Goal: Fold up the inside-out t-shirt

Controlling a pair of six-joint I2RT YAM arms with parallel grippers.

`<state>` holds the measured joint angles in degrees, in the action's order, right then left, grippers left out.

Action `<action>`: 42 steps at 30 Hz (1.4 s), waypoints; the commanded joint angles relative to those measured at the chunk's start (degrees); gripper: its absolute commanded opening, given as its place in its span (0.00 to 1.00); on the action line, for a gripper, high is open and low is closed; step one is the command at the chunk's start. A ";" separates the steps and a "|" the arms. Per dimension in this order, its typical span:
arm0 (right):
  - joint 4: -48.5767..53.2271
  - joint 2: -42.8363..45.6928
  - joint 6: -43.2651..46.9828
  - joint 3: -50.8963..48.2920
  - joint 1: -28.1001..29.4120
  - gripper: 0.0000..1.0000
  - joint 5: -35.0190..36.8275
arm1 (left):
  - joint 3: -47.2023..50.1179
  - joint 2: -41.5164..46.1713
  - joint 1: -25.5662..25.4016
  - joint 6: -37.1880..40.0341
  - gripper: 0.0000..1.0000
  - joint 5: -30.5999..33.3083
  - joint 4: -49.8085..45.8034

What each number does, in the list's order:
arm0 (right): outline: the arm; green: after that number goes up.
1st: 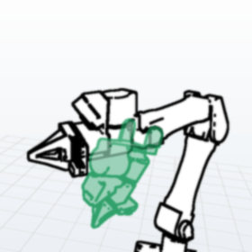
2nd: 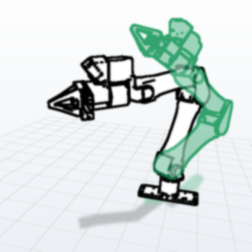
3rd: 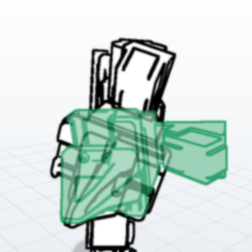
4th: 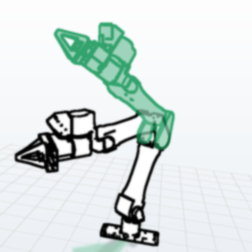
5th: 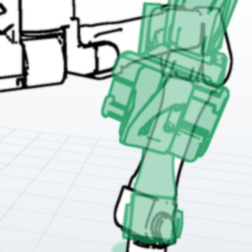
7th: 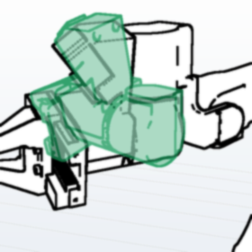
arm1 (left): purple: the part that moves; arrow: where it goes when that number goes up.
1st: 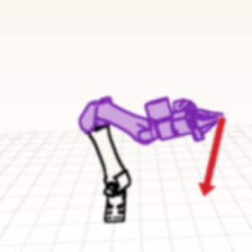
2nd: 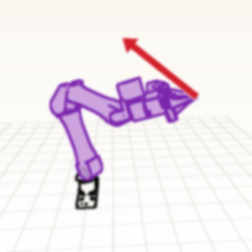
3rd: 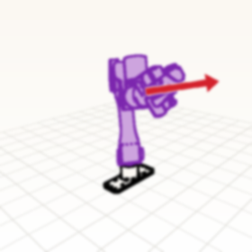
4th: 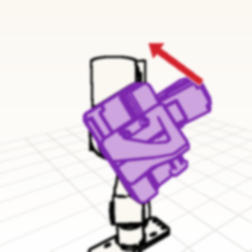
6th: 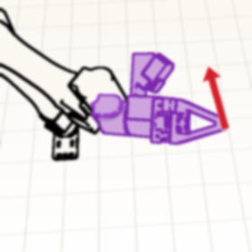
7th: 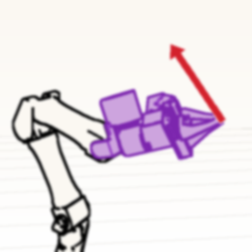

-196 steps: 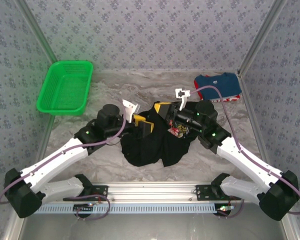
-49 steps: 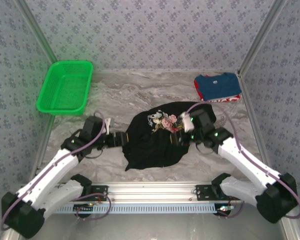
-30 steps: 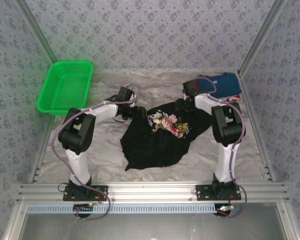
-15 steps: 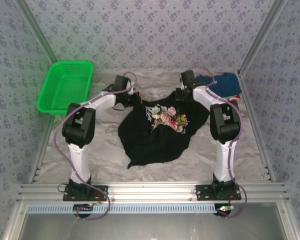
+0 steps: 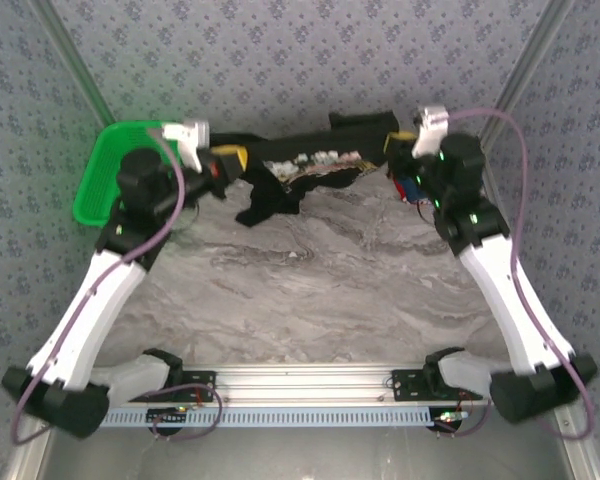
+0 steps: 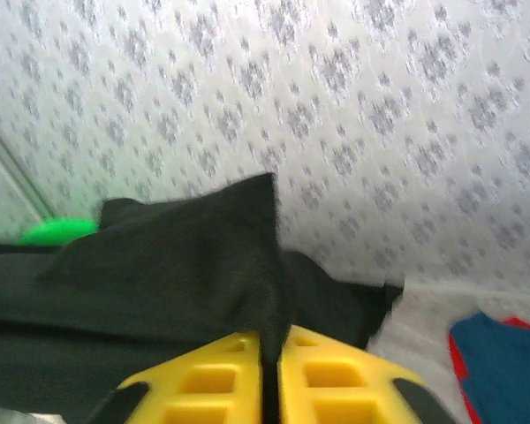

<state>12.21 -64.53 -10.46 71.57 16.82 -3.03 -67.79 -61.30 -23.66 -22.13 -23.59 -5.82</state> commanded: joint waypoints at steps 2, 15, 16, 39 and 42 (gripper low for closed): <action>12.05 7.02 -7.47 -18.99 -1.08 0.33 5.04 | 18.36 2.60 -5.32 1.78 0.20 -1.23 -5.95; 2.01 -2.01 -11.15 -28.21 14.26 0.53 -1.66 | 22.14 -2.80 -10.74 -2.33 0.66 16.16 -14.42; 2.18 -6.06 -9.93 -25.40 16.29 0.56 -0.49 | 20.21 -5.68 -10.71 -2.61 0.66 19.02 -15.04; -12.37 -48.65 -16.08 -0.08 26.07 0.64 -4.13 | 19.16 -27.09 5.37 -2.06 0.71 19.87 -11.42; -10.24 -48.70 -14.94 0.22 25.67 0.27 -2.12 | 19.38 -28.36 5.38 -1.69 0.71 17.46 -10.57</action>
<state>-0.47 -112.97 -24.97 70.35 43.09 -8.08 -48.73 -88.71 -18.41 -23.62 -4.69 -19.03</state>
